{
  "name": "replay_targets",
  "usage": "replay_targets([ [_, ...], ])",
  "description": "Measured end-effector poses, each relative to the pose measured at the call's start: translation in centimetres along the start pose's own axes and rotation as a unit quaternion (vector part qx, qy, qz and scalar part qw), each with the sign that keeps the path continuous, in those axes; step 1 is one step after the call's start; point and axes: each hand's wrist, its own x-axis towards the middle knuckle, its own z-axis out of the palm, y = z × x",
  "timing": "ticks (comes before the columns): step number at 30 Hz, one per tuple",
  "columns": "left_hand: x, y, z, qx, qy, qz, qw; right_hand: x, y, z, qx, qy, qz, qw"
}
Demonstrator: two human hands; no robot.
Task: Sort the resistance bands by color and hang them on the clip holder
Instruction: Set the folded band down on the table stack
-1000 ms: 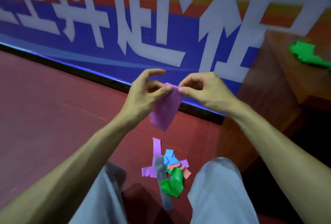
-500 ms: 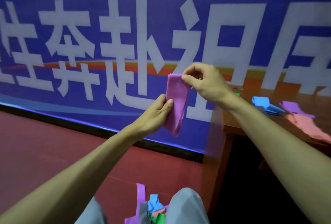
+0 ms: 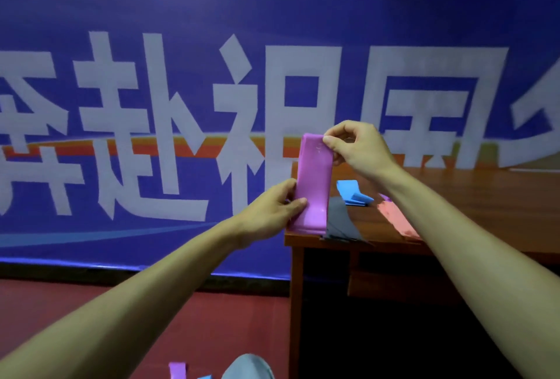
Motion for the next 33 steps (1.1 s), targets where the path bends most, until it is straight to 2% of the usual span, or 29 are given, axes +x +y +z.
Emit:
replay_targets([
  [7, 8.2, 1.5, 5.8, -0.027, -0.081, 0.004, 0.996, 3.2, 7.0, -7.0, -0.058, 0.055, 0.018, 0.997],
  [14, 18.5, 1.2, 10.6, -0.050, -0.069, -0.073, 0.994, 7.9, 15.8, -11.4, -0.067, 0.121, 0.074, 0.988],
  [23, 26.7, -2.0, 15.2, -0.017, -0.084, -0.137, 0.987, 11.5, 25.8, -12.1, -0.080, 0.151, 0.152, 0.974],
  [28, 29.1, -3.2, 17.0, -0.032, -0.098, -0.198, 0.975, 13.2, 29.5, -11.7, -0.108, 0.128, 0.179, 0.970],
  [33, 30.4, -4.2, 18.6, 0.030, -0.112, -0.198, 0.973, 13.6, 31.5, -10.9, -0.149, 0.063, 0.211, 0.964],
])
